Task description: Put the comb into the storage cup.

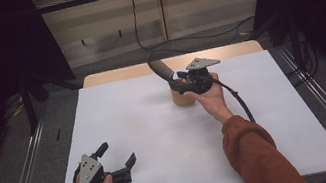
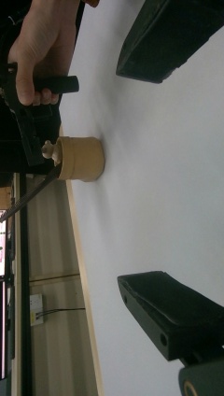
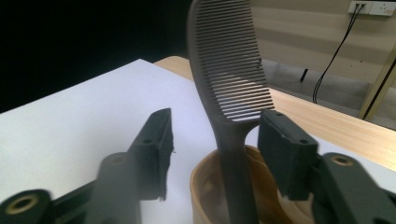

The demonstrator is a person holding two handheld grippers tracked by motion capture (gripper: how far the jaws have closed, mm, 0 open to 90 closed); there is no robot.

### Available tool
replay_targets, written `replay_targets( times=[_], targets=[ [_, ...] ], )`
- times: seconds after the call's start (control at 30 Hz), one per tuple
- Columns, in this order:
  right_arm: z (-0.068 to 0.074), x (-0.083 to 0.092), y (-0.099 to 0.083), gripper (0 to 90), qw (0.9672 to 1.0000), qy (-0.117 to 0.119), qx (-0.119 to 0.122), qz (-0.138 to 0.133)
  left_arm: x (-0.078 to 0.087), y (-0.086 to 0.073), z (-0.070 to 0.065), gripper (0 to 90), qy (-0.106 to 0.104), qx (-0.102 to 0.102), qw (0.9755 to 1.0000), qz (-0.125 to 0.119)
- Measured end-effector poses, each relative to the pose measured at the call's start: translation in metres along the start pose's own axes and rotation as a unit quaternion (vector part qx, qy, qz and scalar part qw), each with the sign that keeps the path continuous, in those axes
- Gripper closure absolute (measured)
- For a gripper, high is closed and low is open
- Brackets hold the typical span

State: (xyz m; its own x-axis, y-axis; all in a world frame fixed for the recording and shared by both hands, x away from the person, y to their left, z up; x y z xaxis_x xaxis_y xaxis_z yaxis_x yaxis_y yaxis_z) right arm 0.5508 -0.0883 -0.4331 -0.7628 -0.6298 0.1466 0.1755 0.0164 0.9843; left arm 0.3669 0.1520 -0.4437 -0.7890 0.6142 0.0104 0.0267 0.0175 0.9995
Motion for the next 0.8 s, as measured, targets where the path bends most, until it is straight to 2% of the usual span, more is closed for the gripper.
replay_targets(
  times=[0.23, 0.5, 0.6, 0.8],
  targets=[
    [-0.003, 0.008, 0.002, 28.1, 0.9999, -0.004, -0.012, 0.003, 0.000, 0.000, 0.000, 2.4, -0.001, 0.007, 1.0000, -0.002],
    [-0.002, 0.018, 0.007, 15.0, 0.9998, -0.009, -0.018, -0.006, 0.000, -0.002, 0.001, 2.4, 0.001, 0.006, 1.0000, 0.002],
    [-0.003, 0.022, 0.007, 8.5, 0.9996, -0.019, -0.020, -0.009, 0.000, -0.001, 0.001, 2.4, 0.001, 0.003, 1.0000, 0.002],
    [-0.007, 0.029, 0.007, 3.1, 0.9989, -0.040, -0.020, -0.015, 0.000, -0.001, 0.001, 2.4, 0.002, 0.005, 1.0000, 0.001]
  ],
)
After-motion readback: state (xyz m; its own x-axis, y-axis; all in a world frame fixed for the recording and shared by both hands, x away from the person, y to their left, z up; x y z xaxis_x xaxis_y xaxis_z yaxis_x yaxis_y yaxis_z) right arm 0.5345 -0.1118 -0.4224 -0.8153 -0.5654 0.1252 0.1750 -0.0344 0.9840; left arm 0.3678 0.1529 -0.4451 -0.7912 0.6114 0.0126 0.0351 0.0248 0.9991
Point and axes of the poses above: each handheld gripper's, and its own axes: x roughly backward along the jaws, y roughly out of its top, z roughly to its left, the point moved 10 cm from there along -x, roughly forward along the jaws, and after that the axes turned 11 degrees about -z, right-handed, at the moved point
